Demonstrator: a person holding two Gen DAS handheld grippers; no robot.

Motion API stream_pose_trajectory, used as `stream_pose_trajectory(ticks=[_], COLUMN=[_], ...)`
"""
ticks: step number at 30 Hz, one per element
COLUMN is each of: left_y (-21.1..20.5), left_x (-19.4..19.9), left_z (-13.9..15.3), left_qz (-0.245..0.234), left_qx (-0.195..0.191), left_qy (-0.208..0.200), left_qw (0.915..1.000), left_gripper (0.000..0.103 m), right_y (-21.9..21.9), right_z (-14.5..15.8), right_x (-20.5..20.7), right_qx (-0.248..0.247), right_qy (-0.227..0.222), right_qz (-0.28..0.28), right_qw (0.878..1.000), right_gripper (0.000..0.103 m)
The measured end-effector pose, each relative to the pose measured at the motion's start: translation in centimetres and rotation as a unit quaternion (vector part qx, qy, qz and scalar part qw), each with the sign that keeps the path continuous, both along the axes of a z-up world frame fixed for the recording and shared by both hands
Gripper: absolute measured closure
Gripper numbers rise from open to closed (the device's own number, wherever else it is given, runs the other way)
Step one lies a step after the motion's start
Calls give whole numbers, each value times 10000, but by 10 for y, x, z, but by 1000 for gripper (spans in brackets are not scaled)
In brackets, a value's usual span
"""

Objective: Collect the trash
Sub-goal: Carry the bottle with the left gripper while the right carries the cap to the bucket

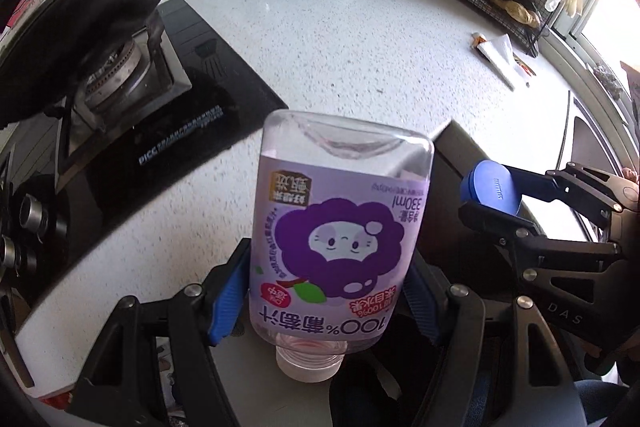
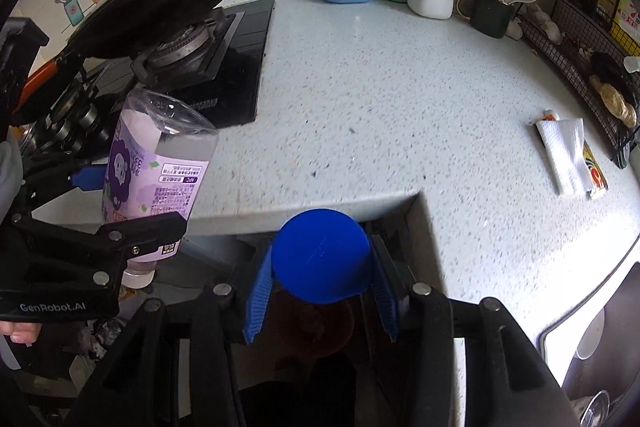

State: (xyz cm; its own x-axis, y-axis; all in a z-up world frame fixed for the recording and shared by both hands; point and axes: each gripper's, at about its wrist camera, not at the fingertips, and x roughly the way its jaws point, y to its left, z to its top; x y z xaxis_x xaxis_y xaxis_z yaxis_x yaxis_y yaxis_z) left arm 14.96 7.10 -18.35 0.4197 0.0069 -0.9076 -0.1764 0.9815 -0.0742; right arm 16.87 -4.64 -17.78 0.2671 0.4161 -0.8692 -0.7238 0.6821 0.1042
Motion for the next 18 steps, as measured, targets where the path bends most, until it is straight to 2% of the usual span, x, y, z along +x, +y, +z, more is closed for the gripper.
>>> stream_pose_trajectory(ticks=[10,14,18], left_y=[-19,-21,-24], left_x=[-38,-43,-46], left_z=[-57,-92,-135], left_qz=[45,88,135], left_qx=[-425,-523,-615], left_qy=[426,614,818], left_qw=[9982,9967,9947], left_gripper=[35,35,35], right_y=[-11,-12,-10], right_z=[-43,-70,-111], right_x=[-37,-45,-46], right_qx=[-294,-349,-401], right_qy=[279,335,507], right_qz=[29,18,9], right_qw=[9992,9988,9979], right_gripper=[60,60,60])
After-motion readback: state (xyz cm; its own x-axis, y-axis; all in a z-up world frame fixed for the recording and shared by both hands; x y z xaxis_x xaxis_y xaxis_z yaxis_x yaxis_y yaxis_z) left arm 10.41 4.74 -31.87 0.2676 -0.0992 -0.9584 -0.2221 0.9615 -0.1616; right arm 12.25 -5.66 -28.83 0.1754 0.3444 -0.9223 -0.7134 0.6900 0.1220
